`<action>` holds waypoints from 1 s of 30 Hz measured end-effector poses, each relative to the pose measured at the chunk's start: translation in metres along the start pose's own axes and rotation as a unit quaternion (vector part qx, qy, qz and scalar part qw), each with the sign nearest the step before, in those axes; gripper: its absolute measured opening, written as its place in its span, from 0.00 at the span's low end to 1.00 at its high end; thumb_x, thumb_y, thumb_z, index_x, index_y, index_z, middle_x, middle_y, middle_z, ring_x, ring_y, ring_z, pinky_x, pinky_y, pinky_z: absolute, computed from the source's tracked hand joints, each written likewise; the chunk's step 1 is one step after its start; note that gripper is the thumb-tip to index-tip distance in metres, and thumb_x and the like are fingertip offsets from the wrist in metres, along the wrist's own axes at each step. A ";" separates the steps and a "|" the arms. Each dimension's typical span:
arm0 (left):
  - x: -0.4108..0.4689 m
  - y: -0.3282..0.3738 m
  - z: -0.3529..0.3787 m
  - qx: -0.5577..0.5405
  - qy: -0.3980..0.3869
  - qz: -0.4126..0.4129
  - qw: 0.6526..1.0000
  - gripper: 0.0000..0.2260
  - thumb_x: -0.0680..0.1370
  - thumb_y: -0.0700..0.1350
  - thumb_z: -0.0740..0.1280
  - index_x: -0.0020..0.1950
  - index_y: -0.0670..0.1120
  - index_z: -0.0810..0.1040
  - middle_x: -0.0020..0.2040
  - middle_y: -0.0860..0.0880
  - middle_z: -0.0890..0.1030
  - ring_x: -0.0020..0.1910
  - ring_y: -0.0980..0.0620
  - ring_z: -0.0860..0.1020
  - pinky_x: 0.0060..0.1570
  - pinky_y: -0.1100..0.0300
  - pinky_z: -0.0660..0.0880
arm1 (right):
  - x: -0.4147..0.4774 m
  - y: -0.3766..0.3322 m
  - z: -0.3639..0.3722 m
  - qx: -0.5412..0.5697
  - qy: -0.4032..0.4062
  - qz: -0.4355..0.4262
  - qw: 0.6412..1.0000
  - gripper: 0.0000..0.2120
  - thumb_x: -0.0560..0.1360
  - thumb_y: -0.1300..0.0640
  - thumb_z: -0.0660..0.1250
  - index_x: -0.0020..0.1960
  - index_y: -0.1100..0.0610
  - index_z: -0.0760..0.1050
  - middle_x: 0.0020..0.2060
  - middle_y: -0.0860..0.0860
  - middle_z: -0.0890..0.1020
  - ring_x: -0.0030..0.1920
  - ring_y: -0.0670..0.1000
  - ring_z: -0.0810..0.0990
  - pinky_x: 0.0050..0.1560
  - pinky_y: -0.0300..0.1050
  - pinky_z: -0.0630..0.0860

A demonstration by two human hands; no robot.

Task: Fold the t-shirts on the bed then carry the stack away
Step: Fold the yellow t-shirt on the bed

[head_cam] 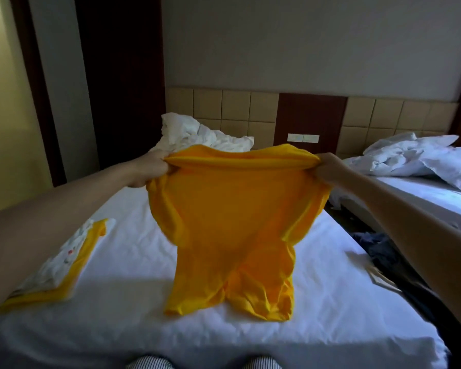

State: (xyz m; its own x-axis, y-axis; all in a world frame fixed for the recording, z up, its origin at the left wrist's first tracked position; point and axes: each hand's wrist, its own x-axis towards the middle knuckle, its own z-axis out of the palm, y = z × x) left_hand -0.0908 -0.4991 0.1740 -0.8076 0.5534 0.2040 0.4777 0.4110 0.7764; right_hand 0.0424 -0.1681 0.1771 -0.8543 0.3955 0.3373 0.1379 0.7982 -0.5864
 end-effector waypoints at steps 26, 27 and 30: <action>-0.005 -0.009 -0.030 0.460 0.081 0.089 0.880 0.10 0.74 0.56 0.69 0.46 0.50 0.76 0.39 0.50 0.78 0.40 0.49 0.77 0.42 0.55 0.74 | -0.006 -0.020 0.008 -0.311 -0.002 -0.110 0.944 0.22 0.74 0.44 0.67 0.62 0.57 0.73 0.53 0.57 0.79 0.52 0.58 0.78 0.47 0.49 0.74; -0.004 -0.008 -0.029 0.490 0.042 0.078 0.867 0.09 0.74 0.55 0.69 0.41 0.51 0.75 0.36 0.52 0.76 0.38 0.51 0.76 0.40 0.56 0.74 | -0.004 -0.021 0.010 -0.335 -0.035 -0.107 0.936 0.23 0.74 0.44 0.67 0.63 0.57 0.73 0.55 0.57 0.79 0.53 0.57 0.78 0.49 0.49 0.74; 0.000 -0.011 -0.027 0.482 0.039 0.062 0.873 0.14 0.75 0.53 0.68 0.34 0.56 0.66 0.35 0.50 0.74 0.36 0.51 0.75 0.41 0.54 0.76 | -0.002 -0.023 0.011 -0.258 -0.057 -0.066 0.962 0.22 0.74 0.46 0.67 0.63 0.56 0.73 0.51 0.55 0.79 0.50 0.55 0.78 0.52 0.52 0.77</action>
State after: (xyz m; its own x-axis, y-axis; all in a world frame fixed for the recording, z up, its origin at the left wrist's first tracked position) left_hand -0.1055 -0.5229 0.1819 -0.7316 0.6016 0.3206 0.6023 0.7907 -0.1095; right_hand 0.0355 -0.1917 0.1818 -0.9268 0.2464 0.2835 0.2301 0.9690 -0.0900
